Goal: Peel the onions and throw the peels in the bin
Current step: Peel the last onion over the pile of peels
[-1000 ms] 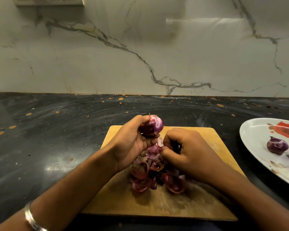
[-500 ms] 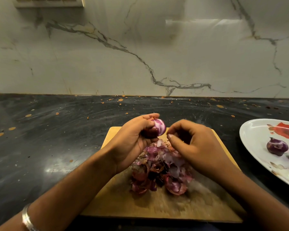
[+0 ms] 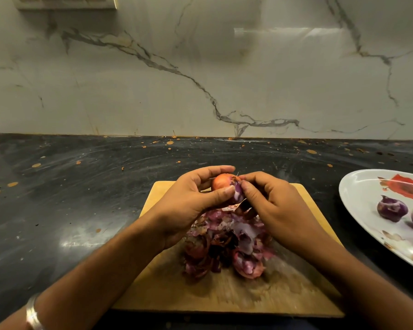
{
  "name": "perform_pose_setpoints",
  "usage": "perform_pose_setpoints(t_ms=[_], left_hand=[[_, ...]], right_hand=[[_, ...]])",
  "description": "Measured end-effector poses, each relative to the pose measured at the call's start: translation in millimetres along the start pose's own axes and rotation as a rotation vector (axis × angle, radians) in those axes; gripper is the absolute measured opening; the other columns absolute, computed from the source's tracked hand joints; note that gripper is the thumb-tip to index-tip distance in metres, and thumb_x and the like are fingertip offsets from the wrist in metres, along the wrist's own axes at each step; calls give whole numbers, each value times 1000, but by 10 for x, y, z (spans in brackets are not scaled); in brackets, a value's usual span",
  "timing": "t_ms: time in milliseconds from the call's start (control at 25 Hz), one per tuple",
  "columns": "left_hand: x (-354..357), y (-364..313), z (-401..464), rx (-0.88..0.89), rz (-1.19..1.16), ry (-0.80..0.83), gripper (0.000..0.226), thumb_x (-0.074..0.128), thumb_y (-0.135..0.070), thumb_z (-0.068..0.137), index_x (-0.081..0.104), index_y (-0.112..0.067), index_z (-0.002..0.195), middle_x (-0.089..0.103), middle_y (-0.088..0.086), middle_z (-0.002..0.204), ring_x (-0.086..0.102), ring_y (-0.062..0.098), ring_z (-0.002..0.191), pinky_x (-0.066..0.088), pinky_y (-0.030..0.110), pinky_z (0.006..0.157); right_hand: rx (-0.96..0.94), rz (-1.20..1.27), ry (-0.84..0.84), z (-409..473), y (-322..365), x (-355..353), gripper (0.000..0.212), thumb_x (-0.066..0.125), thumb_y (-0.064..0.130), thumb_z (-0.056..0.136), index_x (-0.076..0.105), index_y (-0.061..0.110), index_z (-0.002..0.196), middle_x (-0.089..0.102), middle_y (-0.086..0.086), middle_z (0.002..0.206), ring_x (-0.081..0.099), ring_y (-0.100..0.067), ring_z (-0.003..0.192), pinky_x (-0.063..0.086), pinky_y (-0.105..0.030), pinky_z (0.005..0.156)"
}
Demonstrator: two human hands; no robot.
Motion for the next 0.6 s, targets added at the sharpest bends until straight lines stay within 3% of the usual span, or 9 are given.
perform_pose_setpoints(t_ms=[160,400,600], left_hand=[[26,1,-14,24,71,-16,51,78,-10,71,68,-18,121,72,7,116,72,25,102,59,30,82],[78,-1,-33,46,73,-51,53,78,-8,66,68,-15,118,73,7,111,73,25,100,61,31,80],[101,8,-48,1,11,-37,55,75,-4,67,66,-11,120,67,11,120,71,29,103,62,38,80]], right_hand=[[3,-55,8,-17,21,-3,15,51,27,101,64,29,106,72,2,79,67,-15,72,53,-47,67],[-8,-208,-19,12,17,27,17,50,20,100,64,19,110,64,8,73,57,-6,64,41,-22,53],[-53,-300,-23,14,65,35,18,51,18,99,65,13,108,65,2,75,56,-11,62,42,-32,54]])
Point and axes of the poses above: each hand's wrist, its own z-axis towards the middle knuckle, its own x-axis out of the palm, y = z × x, the point moved 4 cm from there along z, towards the middle knuckle
